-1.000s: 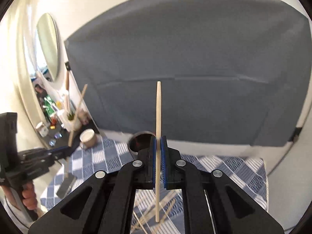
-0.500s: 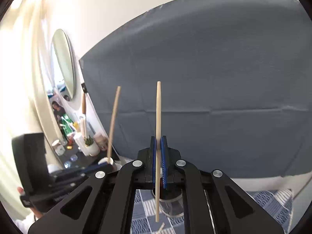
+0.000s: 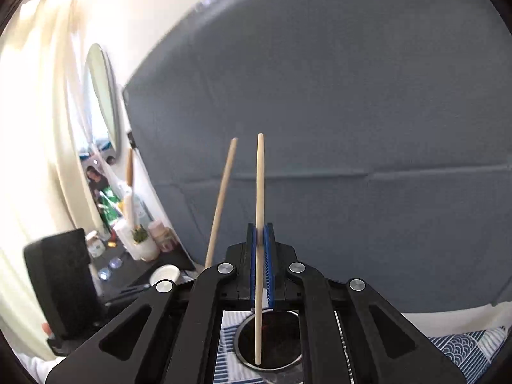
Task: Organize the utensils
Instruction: 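Lower the right tool's stick into the cup and open it while the left tool releases its stick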
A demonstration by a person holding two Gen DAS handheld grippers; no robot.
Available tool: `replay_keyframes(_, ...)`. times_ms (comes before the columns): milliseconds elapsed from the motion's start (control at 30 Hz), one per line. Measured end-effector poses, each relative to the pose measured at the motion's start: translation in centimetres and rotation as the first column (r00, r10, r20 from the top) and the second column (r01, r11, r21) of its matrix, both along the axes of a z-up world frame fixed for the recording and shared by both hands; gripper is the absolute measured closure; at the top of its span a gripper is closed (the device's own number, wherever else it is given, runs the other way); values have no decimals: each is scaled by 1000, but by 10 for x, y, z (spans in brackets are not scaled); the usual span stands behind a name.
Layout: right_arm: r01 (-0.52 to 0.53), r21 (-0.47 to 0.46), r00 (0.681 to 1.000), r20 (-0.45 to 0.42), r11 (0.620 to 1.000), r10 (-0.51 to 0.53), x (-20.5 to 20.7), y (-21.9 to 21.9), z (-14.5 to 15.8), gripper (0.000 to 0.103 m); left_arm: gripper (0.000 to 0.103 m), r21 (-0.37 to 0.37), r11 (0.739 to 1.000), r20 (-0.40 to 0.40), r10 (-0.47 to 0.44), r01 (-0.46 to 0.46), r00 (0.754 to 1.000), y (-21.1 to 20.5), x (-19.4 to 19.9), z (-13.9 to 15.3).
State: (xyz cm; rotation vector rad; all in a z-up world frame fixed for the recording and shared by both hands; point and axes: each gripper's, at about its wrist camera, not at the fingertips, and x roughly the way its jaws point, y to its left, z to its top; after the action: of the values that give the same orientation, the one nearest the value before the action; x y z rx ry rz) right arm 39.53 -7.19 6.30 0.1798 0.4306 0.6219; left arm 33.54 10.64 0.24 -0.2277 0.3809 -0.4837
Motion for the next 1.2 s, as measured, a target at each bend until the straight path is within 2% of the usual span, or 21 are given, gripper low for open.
replay_keyframes(100,5,-2,999,-34,1000,-5,14,4,-18,98,98,-50,999,-11,-15,15,1000,6,11,-15)
replay_keyframes(200,14,-13,997,-73,1000,-15,28,9,-40,98,98,-69,997,-36,-23,21,999,8,26,-33)
replay_keyframes(333,23,-29,992,-123,999,-27,41,14,-65,98,98,-105,994,-110,-35,23,993,13,37,-60)
replay_keyframes(433,24,-40,987,-158,999,-30,43,15,-82,98,98,-106,994,-157,-36,19,987,16,34,-74)
replay_keyframes(667,45,-49,983,-176,998,-53,44,18,-95,98,98,-73,997,-168,-11,-1,986,26,7,-65)
replay_keyframes(800,52,-52,983,-171,997,-60,43,18,-95,98,98,-81,997,-190,-4,-11,982,34,-13,-48)
replay_keyframes(900,53,-46,983,-171,998,-60,42,19,-95,98,98,-56,998,-202,21,-33,979,41,-30,-40)
replay_keyframes(1133,49,-56,980,-188,997,-59,37,19,-98,95,98,-33,998,-191,47,-54,980,43,-39,-28)
replay_keyframes(1200,55,-61,980,-187,997,-65,34,19,-97,95,98,-48,997,-198,47,-58,979,43,-37,-28)
